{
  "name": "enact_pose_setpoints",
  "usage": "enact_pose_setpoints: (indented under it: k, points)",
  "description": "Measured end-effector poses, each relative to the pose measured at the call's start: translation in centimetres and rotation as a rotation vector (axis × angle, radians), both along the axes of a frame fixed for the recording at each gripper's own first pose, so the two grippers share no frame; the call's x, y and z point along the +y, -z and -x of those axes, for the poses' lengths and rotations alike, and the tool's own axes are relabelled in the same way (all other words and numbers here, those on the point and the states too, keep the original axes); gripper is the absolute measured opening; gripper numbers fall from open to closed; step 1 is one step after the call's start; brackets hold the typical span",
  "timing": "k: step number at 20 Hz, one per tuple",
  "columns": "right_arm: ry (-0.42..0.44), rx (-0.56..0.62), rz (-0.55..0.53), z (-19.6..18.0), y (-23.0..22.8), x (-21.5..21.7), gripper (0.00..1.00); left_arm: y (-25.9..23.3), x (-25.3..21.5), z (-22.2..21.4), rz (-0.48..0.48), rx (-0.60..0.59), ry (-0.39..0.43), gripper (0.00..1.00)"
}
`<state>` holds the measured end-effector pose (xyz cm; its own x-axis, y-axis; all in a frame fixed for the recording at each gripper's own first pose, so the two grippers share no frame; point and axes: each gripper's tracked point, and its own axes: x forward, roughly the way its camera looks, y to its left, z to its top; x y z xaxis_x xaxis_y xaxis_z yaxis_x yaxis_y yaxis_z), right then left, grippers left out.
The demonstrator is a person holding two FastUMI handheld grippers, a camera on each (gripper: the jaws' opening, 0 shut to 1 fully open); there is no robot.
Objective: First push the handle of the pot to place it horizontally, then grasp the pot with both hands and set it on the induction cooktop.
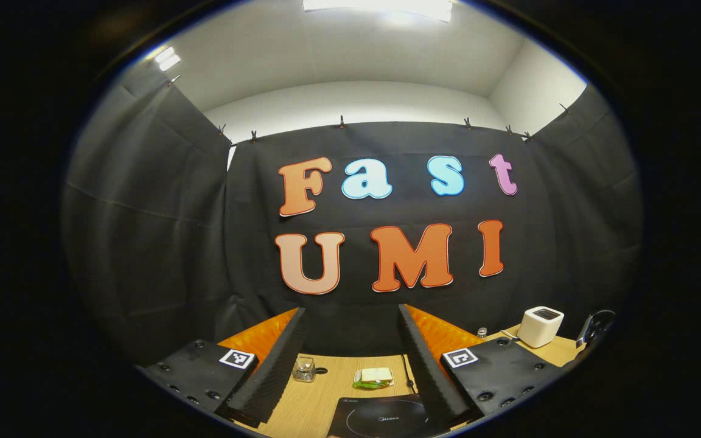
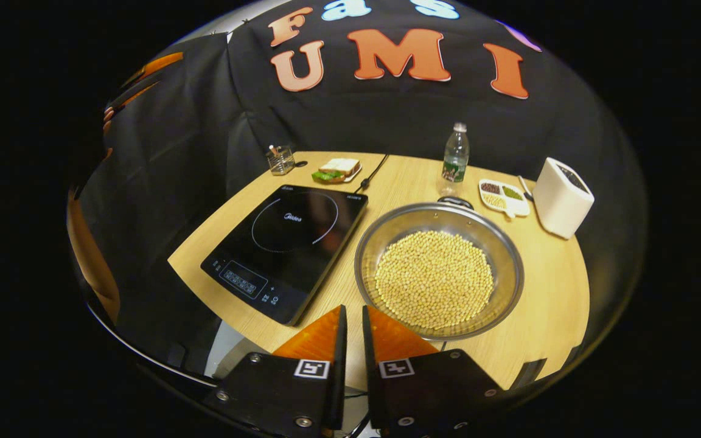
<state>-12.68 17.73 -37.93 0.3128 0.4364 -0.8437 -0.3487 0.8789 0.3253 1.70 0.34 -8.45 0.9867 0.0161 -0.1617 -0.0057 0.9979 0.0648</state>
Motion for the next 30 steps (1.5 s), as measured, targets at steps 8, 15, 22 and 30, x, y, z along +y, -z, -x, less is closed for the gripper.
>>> enact_pose_setpoints:
  k: [8,15,22,30]
  points:
    - [0.008,0.201,0.005,2.7,3.8,0.2,0.0,1.0,0.1,0.0,-0.003,0.013,0.002,0.94]
    - [0.054,0.274,0.021,2.4,6.4,-0.1,0.0,2.7,-0.2,-0.5,0.003,0.046,0.007,0.94]
    - [0.095,0.33,0.008,2.2,7.8,-0.6,0.0,3.4,-0.7,-0.7,0.009,0.059,0.036,0.94]
    - [0.166,0.348,0.047,1.9,8.8,-4.8,0.0,4.6,-1.3,-1.6,0.021,0.079,0.049,0.99]
